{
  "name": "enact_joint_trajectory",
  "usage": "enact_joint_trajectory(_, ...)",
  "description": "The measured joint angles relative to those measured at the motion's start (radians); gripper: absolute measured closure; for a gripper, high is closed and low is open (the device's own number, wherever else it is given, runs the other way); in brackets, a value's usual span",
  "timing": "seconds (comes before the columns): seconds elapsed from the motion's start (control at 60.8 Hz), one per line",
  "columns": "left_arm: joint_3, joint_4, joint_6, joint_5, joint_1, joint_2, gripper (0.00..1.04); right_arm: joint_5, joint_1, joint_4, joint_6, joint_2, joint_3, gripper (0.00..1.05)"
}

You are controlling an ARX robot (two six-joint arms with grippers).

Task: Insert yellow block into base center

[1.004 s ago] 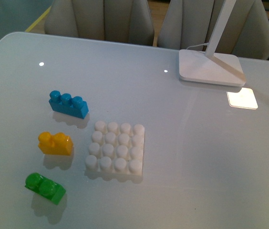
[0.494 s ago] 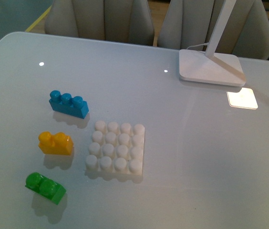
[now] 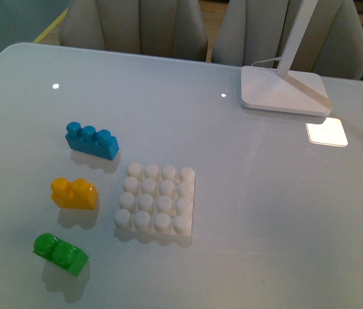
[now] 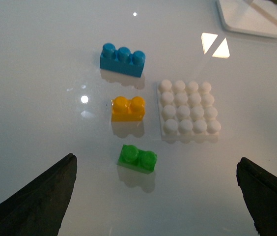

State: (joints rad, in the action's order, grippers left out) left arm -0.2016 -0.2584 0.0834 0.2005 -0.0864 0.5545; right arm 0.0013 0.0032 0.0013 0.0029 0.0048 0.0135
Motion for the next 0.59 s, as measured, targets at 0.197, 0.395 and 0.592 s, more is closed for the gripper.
enact_joint_trajectory(0.197,0.0,0.308,0.101,-0.127,-0.145,0.3,0.07,0.0,0.0,0.0,0.0,0.0,0.0,0.09)
enact_joint_trajectory(0.395,-0.013,0.575,0.129,-0.23,-0.278,0.611,0.07,0.0,0.0,0.0,0.0,0.0,0.0,0.09)
enact_joint_trajectory(0.592,-0.063,0.786,0.066,-0.283,-0.338,0.858,0.07,0.0,0.0,0.0,0.0,0.0,0.0,0.09)
